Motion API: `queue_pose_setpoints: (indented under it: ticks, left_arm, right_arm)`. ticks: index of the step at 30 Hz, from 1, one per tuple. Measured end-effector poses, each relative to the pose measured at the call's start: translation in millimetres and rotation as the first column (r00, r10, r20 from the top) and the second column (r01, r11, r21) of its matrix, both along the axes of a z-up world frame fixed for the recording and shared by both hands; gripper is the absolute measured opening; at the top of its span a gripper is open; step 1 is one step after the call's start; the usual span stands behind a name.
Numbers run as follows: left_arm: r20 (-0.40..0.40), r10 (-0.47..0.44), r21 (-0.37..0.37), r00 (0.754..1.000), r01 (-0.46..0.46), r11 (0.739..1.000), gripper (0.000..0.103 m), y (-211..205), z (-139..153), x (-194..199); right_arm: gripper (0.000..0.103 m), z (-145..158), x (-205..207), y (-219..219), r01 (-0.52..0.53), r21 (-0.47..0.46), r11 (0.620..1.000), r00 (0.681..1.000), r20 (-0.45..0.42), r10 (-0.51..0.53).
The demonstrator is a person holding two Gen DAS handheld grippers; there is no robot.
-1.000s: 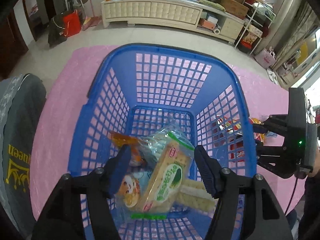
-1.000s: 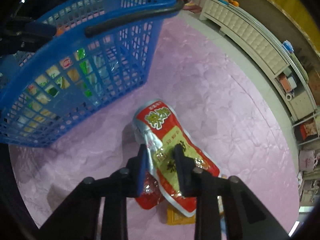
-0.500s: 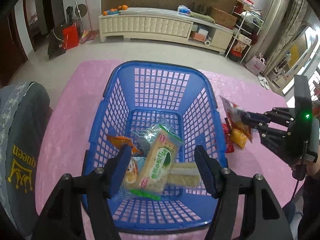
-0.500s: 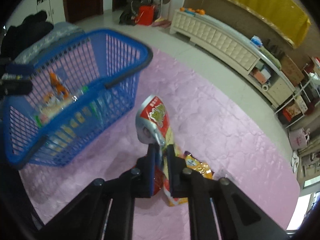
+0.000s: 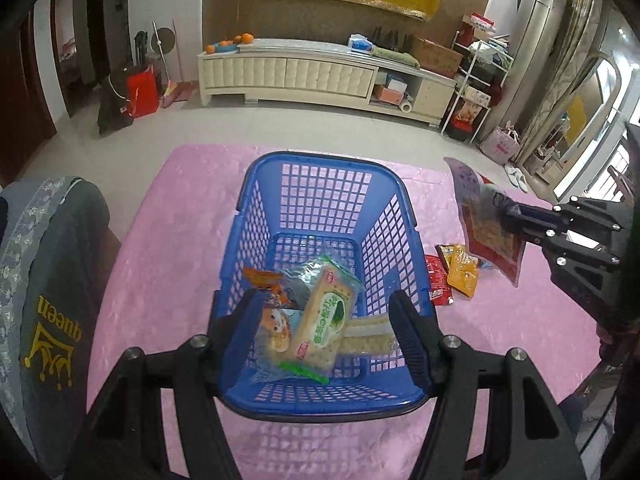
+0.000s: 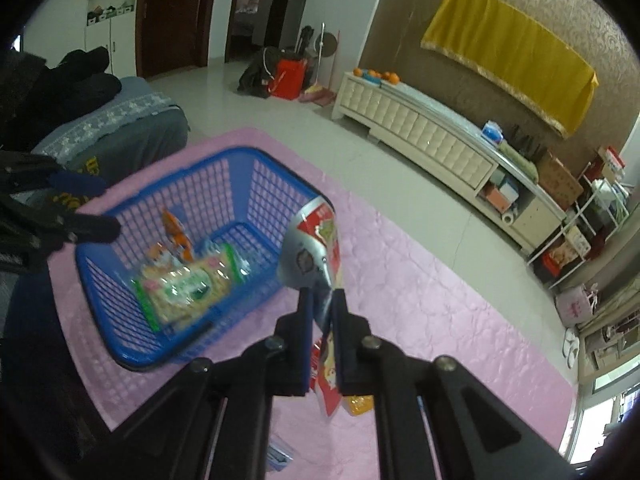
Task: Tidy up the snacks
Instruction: 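Carry the red-silver jerky bag over the basket and open the right gripper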
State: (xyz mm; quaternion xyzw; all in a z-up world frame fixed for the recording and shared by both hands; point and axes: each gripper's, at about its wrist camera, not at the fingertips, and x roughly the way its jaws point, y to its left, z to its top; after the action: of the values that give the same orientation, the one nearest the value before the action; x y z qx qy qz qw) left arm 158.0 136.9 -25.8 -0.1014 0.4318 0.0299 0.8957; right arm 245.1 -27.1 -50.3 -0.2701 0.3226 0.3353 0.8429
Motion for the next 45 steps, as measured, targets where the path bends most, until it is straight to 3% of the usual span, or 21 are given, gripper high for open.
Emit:
queue_pose_setpoints:
  ticks: [11,18,31,40,43,45]
  left_arm:
    - [0.023,0.025,0.0,0.999,-0.025,1.0,0.063,28.0,2.4,-12.4]
    - [0.021,0.052,-0.009,0.998,-0.052,0.999,0.066,52.5,-0.1,-9.8]
    - [-0.031,0.076,-0.03,0.997,-0.077,0.997,0.066,90.9,-29.7,19.6]
    - [-0.061,0.07,-0.044,0.996,-0.072,0.996,0.066,93.7,-46.4,30.7]
    - [-0.063,0.071,-0.043,0.996,-0.073,0.996,0.066,93.5,-45.9,29.0]
    - [-0.063,0.076,-0.04,0.995,-0.078,0.996,0.066,94.9,-43.7,26.7]
  right_arm:
    - [0.011,19.9,-17.7,56.8,-0.078,-0.012,0.997,0.996,0.039,0.078]
    - [0.011,13.7,-20.3,106.3,-0.142,-0.058,0.988,0.988,0.048,0.145]
    - [0.012,-47.4,19.9,157.5,-0.158,-0.218,0.963,0.987,-0.01,0.16]
    - [0.012,-88.9,36.5,171.0,-0.147,-0.321,0.936,0.989,-0.051,0.138]
    - [0.019,-87.4,36.8,170.3,-0.128,-0.301,0.945,0.992,-0.047,0.12]
    - [0.041,-82.4,34.0,169.3,-0.111,-0.291,0.95,0.994,-0.02,0.11]
